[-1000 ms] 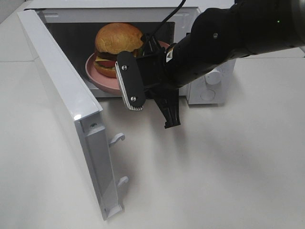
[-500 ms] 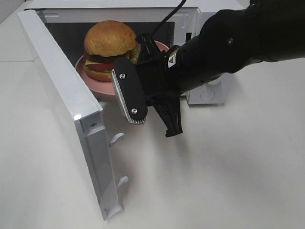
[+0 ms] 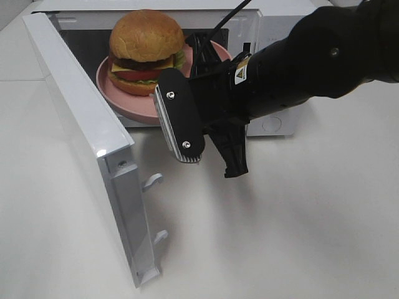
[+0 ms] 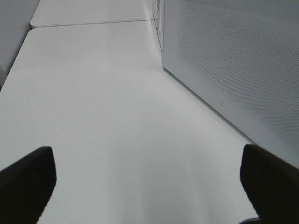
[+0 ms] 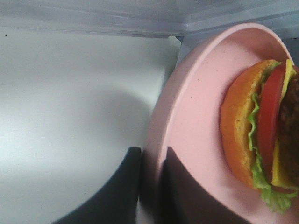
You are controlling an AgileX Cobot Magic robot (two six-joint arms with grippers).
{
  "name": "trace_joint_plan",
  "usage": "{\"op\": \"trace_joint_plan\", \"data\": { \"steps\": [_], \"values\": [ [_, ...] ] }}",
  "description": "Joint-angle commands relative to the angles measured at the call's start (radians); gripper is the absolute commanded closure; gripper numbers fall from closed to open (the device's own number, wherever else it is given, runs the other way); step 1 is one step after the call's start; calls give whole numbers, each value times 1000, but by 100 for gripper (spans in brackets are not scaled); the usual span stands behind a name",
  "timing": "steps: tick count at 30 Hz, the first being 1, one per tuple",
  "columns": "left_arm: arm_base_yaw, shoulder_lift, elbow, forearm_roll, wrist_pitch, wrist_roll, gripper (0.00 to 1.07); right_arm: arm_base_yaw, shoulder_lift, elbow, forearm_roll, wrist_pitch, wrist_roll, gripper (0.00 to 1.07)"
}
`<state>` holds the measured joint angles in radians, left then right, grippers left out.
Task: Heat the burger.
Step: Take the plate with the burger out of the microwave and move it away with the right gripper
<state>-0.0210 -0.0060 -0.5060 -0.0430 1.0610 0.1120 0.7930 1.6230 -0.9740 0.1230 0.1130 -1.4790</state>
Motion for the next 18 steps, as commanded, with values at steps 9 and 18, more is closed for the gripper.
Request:
{"op": "trace_joint_plan", "data": {
  "steps": [9,18],
  "values": [
    [-2,-16,1,-3,-15,-5,2,2,-88,48,5,-86,-14,107],
    [-2,-16,1,-3,-15,-5,2,2,-122,50,-4,1,1,105]
  ]
}}
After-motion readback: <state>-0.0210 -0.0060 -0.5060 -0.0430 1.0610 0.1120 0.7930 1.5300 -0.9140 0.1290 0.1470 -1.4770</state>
